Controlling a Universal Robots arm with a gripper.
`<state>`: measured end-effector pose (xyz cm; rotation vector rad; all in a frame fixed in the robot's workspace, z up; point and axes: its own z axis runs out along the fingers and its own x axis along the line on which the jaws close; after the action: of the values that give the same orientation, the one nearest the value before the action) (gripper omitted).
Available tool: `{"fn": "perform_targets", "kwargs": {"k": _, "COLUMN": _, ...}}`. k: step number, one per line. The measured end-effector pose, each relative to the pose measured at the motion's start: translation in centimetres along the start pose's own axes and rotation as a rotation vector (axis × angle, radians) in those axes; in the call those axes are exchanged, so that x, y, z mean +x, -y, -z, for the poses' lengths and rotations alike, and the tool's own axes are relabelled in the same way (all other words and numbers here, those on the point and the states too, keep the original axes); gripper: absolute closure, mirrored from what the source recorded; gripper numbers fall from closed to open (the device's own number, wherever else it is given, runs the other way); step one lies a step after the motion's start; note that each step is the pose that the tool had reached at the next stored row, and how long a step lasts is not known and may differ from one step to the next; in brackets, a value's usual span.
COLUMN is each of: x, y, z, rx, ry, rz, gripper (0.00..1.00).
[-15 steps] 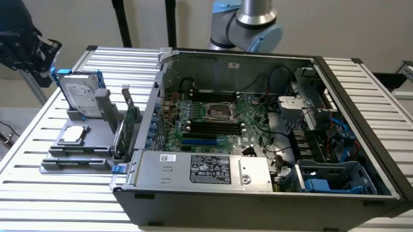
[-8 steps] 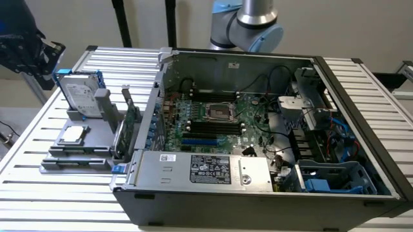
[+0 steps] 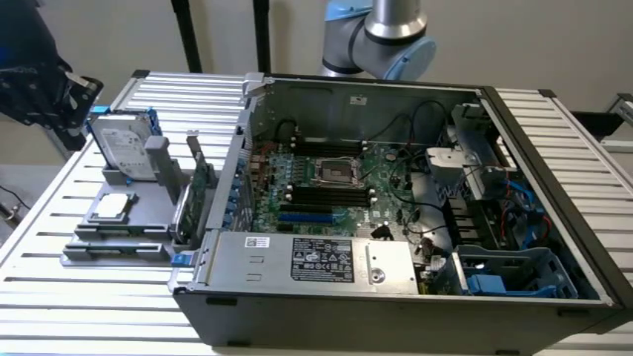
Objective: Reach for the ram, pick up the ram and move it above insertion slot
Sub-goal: 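Reach for the ram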
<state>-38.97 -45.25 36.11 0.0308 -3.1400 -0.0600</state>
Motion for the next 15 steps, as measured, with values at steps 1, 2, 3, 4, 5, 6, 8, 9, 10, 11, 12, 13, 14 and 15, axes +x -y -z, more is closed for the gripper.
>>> {"fn": "perform_targets", "kwargs": {"k": 1, "x": 0.0, "y": 0.26, "z": -0.11, "rx": 0.0, "ry": 0.0, "rz": 0.0, "gripper": 0.89}}
{"fn": "perform_targets", "kwargs": {"k": 2, "x": -0.1, "y": 0.52, "z": -0.22, "rx": -0.0001, "ry": 0.0001, "rz": 0.0, "gripper": 0.89}}
{"fn": "perform_targets", "kwargs": {"k": 3, "x": -0.1, "y": 0.77, "z": -0.32, "rx": 0.0, "ry": 0.0, "rz": 0.001, "gripper": 0.89}}
{"fn": "perform_targets", "kwargs": {"k": 4, "x": -0.2, "y": 1.0, "z": -0.43, "rx": 0.0, "ry": 0.0, "rz": 0.001, "gripper": 0.89}}
{"fn": "perform_targets", "kwargs": {"k": 5, "x": -0.2, "y": 1.23, "z": -0.54, "rx": 0.0, "ry": -0.0001, "rz": 0.001, "gripper": 0.89}}
{"fn": "perform_targets", "kwargs": {"k": 6, "x": -0.3, "y": 1.46, "z": -0.66, "rx": 0.0, "ry": -0.0001, "rz": 0.002, "gripper": 0.89}}
{"fn": "perform_targets", "kwargs": {"k": 8, "x": -0.4, "y": 1.85, "z": -0.88, "rx": -0.0001, "ry": -0.0001, "rz": 0.003, "gripper": 0.89}}
{"fn": "perform_targets", "kwargs": {"k": 9, "x": -0.5, "y": 2.03, "z": -0.98, "rx": 0.0, "ry": -0.0002, "rz": 0.004, "gripper": 0.89}}
{"fn": "perform_targets", "kwargs": {"k": 10, "x": -0.5, "y": 2.18, "z": -1.1, "rx": -0.0001, "ry": -0.0001, "rz": 0.004, "gripper": 0.89}}
{"fn": "perform_targets", "kwargs": {"k": 11, "x": -0.6, "y": 2.3, "z": -1.2, "rx": -0.0002, "ry": 0.0, "rz": 0.005, "gripper": 0.89}}
{"fn": "perform_targets", "kwargs": {"k": 12, "x": -0.8, "y": 2.42, "z": -1.27, "rx": 0.0, "ry": -0.0002, "rz": 0.006, "gripper": 0.89}}
{"fn": "perform_targets", "kwargs": {"k": 13, "x": -0.9, "y": 2.53, "z": -1.34, "rx": 0.0, "ry": -0.0003, "rz": 0.008, "gripper": 0.89}}
{"fn": "perform_targets", "kwargs": {"k": 14, "x": -1.0, "y": 2.64, "z": -1.39, "rx": 0.0001, "ry": -0.0005, "rz": 0.009, "gripper": 0.89}}
{"fn": "perform_targets", "kwargs": {"k": 15, "x": -1.2, "y": 2.74, "z": -1.44, "rx": 0.0001, "ry": -0.0005, "rz": 0.01, "gripper": 0.89}}
